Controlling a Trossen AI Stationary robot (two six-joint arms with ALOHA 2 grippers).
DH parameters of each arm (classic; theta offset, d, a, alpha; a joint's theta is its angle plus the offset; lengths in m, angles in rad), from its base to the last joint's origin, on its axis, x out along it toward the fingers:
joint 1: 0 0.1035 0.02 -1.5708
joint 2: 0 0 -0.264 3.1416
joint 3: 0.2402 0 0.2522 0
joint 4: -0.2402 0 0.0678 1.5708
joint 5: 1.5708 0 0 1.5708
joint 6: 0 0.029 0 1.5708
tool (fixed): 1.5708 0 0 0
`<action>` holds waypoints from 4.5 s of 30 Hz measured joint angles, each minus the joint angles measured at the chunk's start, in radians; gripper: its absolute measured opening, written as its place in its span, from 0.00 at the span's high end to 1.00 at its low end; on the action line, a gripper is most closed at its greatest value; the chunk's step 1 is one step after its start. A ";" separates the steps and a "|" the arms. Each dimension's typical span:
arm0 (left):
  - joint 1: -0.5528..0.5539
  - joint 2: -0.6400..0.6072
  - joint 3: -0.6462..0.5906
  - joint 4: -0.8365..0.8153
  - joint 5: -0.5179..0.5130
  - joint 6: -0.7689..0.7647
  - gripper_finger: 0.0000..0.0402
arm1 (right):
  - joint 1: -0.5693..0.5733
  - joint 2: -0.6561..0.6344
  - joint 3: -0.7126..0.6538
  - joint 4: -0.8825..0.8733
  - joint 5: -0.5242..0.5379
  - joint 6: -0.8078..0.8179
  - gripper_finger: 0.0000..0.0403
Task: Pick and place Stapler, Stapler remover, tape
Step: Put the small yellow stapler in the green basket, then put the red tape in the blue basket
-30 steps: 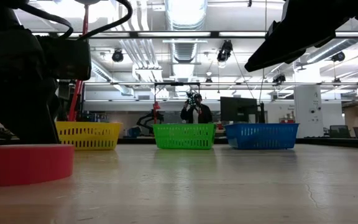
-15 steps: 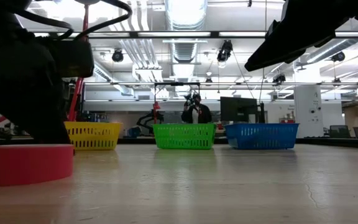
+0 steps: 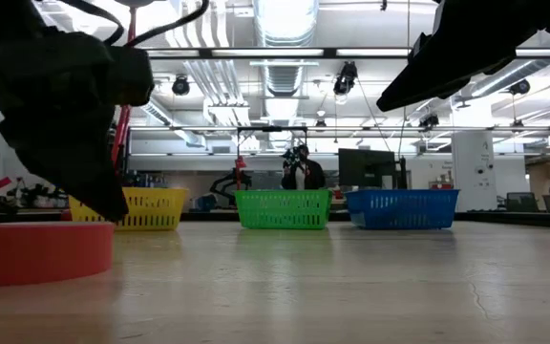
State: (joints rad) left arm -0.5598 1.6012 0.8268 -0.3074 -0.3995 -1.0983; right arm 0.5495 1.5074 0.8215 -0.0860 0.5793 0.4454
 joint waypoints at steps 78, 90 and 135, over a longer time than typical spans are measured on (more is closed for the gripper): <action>0.115 -0.010 0.005 -0.121 -0.251 0.217 0.79 | 0.000 0.000 -0.022 0.048 0.000 -0.011 0.83; 0.238 -0.062 0.037 -0.146 -0.273 0.404 0.79 | 0.000 0.000 -0.025 0.047 0.000 -0.015 0.80; 0.312 -0.216 -0.006 -0.532 -0.232 -0.009 0.44 | -0.002 0.000 -0.031 0.061 0.000 -0.030 0.84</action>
State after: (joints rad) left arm -0.2476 1.3849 0.8205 -0.8396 -0.6316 -1.1073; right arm 0.5480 1.5074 0.7910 -0.0246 0.5789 0.4152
